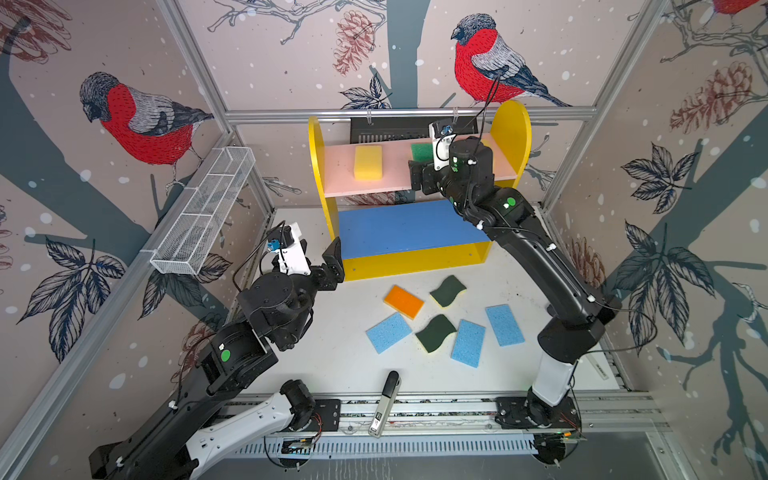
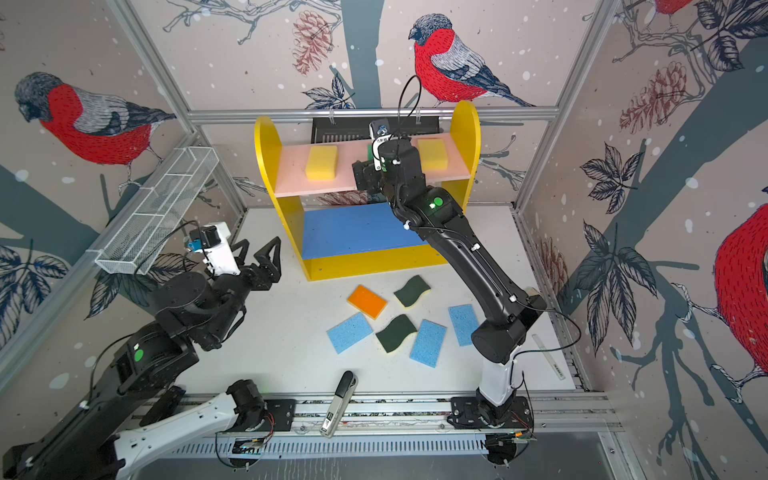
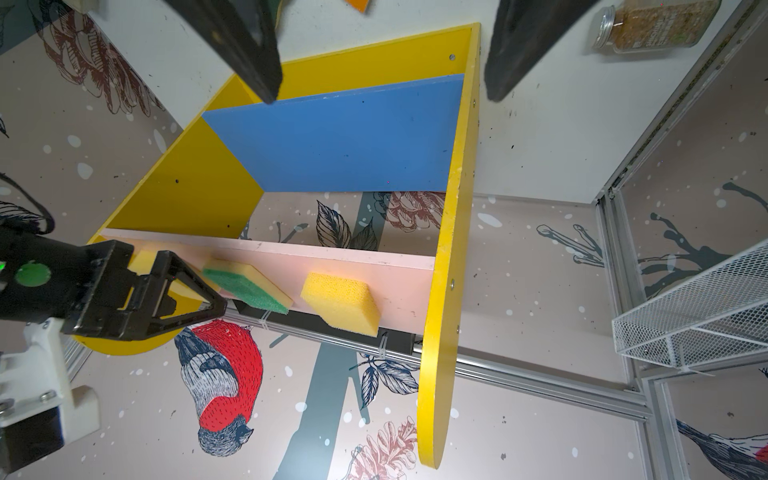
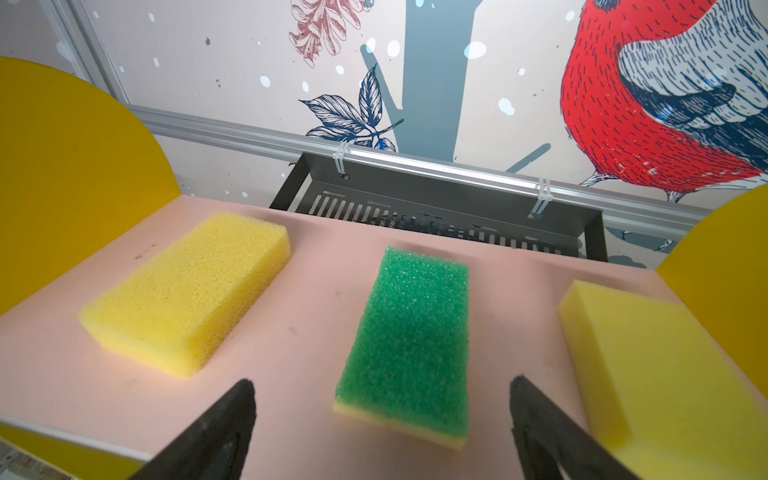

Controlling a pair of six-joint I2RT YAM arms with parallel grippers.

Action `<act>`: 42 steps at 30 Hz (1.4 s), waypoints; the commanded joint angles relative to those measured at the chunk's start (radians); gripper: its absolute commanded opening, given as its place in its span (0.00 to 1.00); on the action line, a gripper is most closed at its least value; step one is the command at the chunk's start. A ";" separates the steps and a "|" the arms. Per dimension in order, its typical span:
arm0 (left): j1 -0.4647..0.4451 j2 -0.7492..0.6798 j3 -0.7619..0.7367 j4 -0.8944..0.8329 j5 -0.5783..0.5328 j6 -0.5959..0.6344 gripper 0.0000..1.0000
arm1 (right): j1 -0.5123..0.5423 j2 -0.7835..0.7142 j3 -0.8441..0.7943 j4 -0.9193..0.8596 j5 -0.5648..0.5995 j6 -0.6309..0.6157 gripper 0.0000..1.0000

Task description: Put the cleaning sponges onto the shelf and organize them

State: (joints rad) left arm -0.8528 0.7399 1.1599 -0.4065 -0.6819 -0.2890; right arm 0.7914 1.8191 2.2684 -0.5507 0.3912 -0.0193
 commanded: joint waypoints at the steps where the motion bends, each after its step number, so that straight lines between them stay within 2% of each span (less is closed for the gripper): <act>1: 0.002 0.018 0.027 -0.014 0.005 0.001 0.78 | 0.019 -0.040 -0.020 0.009 0.023 0.001 0.95; 7: 0.001 0.050 0.072 -0.049 0.008 -0.001 0.77 | 0.029 -0.180 -0.161 0.034 0.014 0.020 0.95; 14: 0.001 0.112 0.159 -0.100 -0.003 0.005 0.76 | 0.010 -0.429 -0.468 0.103 0.055 0.033 0.96; 18: 0.002 0.172 0.235 -0.119 0.024 0.007 0.75 | -0.064 -0.588 -0.655 0.120 0.025 0.088 0.96; 22: 0.001 0.203 0.263 -0.122 0.043 -0.002 0.75 | -0.190 -0.734 -0.849 0.123 -0.093 0.152 0.96; 26: 0.001 0.215 0.264 -0.138 0.031 -0.036 0.75 | -0.272 -0.843 -1.030 0.124 -0.155 0.188 0.96; 34: 0.002 0.222 0.196 -0.210 0.017 -0.108 0.75 | -0.407 -0.921 -1.277 0.125 -0.278 0.251 0.98; 38: 0.002 0.215 0.169 -0.246 0.013 -0.124 0.76 | -0.428 -0.928 -1.343 0.138 -0.319 0.279 0.98; 42: 0.001 0.188 0.093 -0.271 0.030 -0.166 0.76 | -0.435 -0.942 -1.391 0.152 -0.311 0.305 0.99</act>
State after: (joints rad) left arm -0.8528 0.9405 1.2877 -0.6403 -0.6563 -0.4149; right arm 0.3614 0.8867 0.8963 -0.4423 0.0937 0.2447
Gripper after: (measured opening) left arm 0.762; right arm 0.989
